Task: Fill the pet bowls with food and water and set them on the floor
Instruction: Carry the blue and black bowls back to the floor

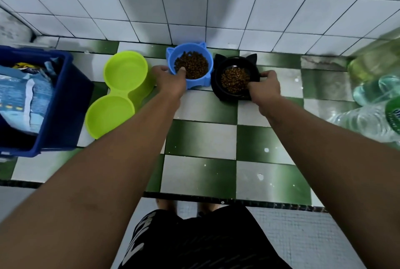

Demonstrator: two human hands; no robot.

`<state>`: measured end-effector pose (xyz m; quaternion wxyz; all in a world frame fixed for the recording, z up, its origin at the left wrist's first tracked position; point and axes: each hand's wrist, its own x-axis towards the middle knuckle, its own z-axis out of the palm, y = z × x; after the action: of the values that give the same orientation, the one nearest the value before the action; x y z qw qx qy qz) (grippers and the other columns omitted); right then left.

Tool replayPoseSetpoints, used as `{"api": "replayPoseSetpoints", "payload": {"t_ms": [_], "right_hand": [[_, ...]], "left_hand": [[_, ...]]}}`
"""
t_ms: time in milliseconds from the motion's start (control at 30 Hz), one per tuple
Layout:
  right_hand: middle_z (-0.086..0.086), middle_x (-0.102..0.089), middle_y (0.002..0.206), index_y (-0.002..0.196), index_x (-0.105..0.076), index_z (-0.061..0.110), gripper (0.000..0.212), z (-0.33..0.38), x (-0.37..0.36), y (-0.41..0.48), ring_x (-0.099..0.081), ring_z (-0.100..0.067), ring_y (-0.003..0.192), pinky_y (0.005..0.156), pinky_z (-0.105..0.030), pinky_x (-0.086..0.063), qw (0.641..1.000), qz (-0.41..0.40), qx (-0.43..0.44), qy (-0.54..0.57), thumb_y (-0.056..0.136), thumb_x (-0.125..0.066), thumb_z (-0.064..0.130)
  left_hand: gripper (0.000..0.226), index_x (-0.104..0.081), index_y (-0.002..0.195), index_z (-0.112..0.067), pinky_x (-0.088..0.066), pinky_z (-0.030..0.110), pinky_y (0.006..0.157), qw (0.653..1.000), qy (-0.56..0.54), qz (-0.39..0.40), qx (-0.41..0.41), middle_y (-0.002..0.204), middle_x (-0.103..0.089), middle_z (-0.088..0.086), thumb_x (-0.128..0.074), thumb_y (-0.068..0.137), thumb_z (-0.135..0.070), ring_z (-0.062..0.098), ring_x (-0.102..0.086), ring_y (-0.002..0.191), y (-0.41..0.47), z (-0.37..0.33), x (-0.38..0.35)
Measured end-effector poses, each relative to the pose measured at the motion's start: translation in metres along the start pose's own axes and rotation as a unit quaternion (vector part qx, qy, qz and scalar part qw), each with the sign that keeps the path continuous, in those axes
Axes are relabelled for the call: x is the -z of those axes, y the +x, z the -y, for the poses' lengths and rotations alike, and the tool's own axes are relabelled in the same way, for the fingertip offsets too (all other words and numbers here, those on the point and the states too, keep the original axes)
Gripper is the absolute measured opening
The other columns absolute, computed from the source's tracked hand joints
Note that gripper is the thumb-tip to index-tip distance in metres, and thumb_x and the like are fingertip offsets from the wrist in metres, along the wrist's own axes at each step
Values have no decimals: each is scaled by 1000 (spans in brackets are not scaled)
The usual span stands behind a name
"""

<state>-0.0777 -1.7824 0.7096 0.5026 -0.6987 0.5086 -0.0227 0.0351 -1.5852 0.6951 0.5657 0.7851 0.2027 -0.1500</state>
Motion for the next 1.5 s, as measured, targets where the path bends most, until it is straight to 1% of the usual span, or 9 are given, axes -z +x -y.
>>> {"api": "replayPoseSetpoints", "payload": {"t_ms": [133,233,367,567,833,967,1167,1367,1500], "right_hand": [[-12,-60,111,122,-47,23,46,1,4,3,-65,-31,94,64,-36,-58,1000,18,-5,17,80,-55,5],[-12,-57,124,136,-46,29,57,-3,6,2,-65,-33,97,71,-44,-63,999,36,-11,14,84,-57,8],[-11,-56,133,145,-43,32,64,-10,11,0,-67,-33,98,58,-32,-59,997,64,-19,29,87,-58,11],[-11,-59,124,145,-46,29,59,-15,27,-11,-67,-25,83,77,-53,-61,992,72,-31,100,93,-53,2],[-5,-61,116,142,-46,30,57,-10,57,-77,-64,-15,82,74,-41,-62,986,46,-10,159,94,-50,0],[-5,-63,107,141,-47,30,60,-5,58,-137,-63,-16,79,61,-33,-58,981,41,3,189,92,-50,-3],[-3,-66,100,139,-50,32,59,-13,24,-240,-62,-15,75,79,-43,-59,980,75,54,174,90,-53,-2],[-9,-67,108,138,-51,30,57,-21,-40,-333,-62,-21,81,78,-45,-59,976,145,96,133,89,-55,0],[-9,-65,109,136,-51,29,55,-28,-95,-395,-60,-16,78,75,-43,-59,964,211,120,104,90,-57,0]], "left_hand": [[48,-41,143,-23,-58,41,91,999,-25,1,37,120,-52,5,-62,100,-16,26,-60,106,6,-9,0],[44,-50,143,-26,-63,47,86,999,-16,8,37,117,-61,5,-57,102,-13,27,-66,102,7,-5,5],[46,-53,145,-28,-63,44,84,1000,4,9,12,121,-64,5,-56,102,-13,25,-69,100,4,0,12],[44,-59,139,-30,-63,44,87,999,-8,36,-15,119,-70,6,-58,100,-8,22,-72,101,-8,16,23],[40,-66,131,-28,-65,46,78,995,-54,53,-66,110,-74,7,-58,97,-9,27,-75,93,-50,19,61],[36,-70,114,-35,-63,55,80,991,-67,42,-106,98,-76,7,-61,85,-15,32,-75,92,-85,19,114],[41,-71,111,-34,-63,57,77,989,-89,2,-119,91,-76,3,-60,74,-23,28,-75,85,-133,58,233],[36,-70,115,-35,-63,54,80,984,-104,-81,-121,103,-75,0,-60,84,-18,22,-74,91,-186,118,373],[30,-72,101,-41,-63,57,75,974,-143,-154,-85,88,-73,4,-62,77,-25,28,-75,84,-217,163,460]]}}
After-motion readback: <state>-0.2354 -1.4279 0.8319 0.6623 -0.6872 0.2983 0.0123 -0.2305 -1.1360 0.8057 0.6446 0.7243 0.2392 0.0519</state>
